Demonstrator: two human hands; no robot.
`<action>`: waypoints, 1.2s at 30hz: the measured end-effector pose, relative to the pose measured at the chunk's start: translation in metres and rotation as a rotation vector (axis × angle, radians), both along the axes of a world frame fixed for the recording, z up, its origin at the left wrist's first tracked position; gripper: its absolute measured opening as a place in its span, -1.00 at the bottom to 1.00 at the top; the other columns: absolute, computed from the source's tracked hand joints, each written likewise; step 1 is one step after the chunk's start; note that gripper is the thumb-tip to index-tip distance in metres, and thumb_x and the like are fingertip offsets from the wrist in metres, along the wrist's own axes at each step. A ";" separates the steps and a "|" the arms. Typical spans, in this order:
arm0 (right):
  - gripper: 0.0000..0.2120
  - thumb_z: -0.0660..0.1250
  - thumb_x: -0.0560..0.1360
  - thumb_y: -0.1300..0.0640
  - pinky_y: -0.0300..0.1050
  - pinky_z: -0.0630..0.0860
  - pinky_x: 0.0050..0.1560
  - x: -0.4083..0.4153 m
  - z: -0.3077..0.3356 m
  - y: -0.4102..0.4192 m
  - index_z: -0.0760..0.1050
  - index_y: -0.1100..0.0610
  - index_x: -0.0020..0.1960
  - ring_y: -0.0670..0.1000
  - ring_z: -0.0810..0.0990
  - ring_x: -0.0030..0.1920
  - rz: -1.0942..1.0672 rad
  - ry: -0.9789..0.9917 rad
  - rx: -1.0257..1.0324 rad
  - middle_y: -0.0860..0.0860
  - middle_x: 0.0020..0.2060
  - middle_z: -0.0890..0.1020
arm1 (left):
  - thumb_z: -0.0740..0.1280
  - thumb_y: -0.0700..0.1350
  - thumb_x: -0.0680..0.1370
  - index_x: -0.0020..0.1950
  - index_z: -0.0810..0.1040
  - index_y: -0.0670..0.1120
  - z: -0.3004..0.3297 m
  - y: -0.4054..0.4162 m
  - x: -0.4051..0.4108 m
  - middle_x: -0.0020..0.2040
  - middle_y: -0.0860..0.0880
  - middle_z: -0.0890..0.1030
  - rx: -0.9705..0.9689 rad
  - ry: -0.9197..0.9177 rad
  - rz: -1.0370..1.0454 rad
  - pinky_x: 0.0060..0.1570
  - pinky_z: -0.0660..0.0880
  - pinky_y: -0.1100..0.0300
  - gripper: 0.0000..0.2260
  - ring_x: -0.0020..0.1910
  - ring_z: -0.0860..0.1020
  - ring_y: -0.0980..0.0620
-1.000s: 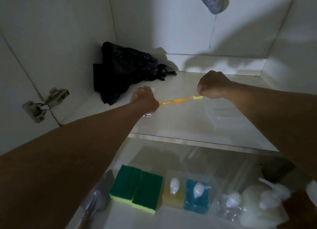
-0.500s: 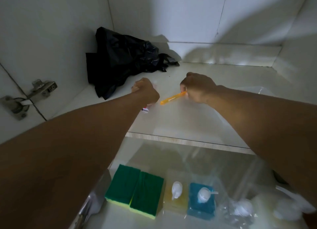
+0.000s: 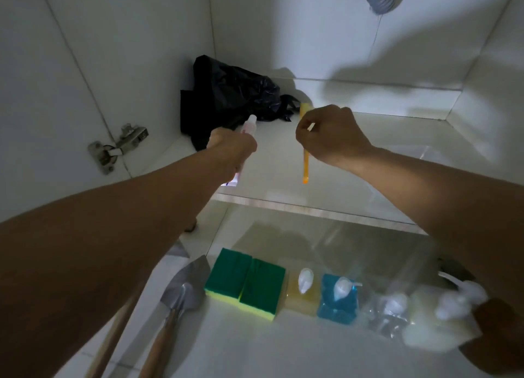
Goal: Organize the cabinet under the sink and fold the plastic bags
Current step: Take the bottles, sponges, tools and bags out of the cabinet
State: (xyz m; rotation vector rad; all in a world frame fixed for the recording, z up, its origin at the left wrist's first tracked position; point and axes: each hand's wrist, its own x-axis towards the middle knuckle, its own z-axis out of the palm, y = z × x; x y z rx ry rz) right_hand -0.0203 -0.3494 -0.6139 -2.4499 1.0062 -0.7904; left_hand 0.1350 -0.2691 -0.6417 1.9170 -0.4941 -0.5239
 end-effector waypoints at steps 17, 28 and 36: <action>-0.78 0.42 0.47 0.39 0.00 0.68 -0.11 -0.030 -0.166 0.222 0.53 0.43 0.09 0.16 0.71 -0.24 -0.136 0.322 1.064 0.28 -0.19 0.66 | 0.45 -0.29 0.43 0.34 0.38 -0.20 -0.159 0.237 -0.047 -0.10 -0.10 0.53 0.512 0.068 -0.268 -0.50 0.37 0.31 -0.49 -0.24 0.53 0.03; -0.88 0.47 0.43 0.34 -0.10 0.67 -0.28 -0.032 -0.226 0.235 0.53 0.33 -0.14 0.07 0.69 -0.39 -0.259 0.386 1.029 0.18 -0.38 0.63 | 0.41 -0.22 0.46 0.33 0.47 -0.25 -0.217 0.228 -0.064 0.13 -0.16 0.59 0.706 0.109 -0.348 0.11 0.57 0.01 -0.56 0.12 0.59 -0.12; -0.85 0.41 0.49 0.31 -0.09 0.68 -0.29 -0.042 -0.236 0.216 0.54 0.35 0.02 0.05 0.69 -0.39 -0.245 0.421 0.970 0.17 -0.34 0.65 | 0.40 -0.09 0.54 0.17 0.57 -0.18 -0.228 0.216 -0.066 0.04 -0.08 0.59 0.741 -0.120 -0.412 0.03 0.59 0.16 -0.75 0.02 0.60 0.00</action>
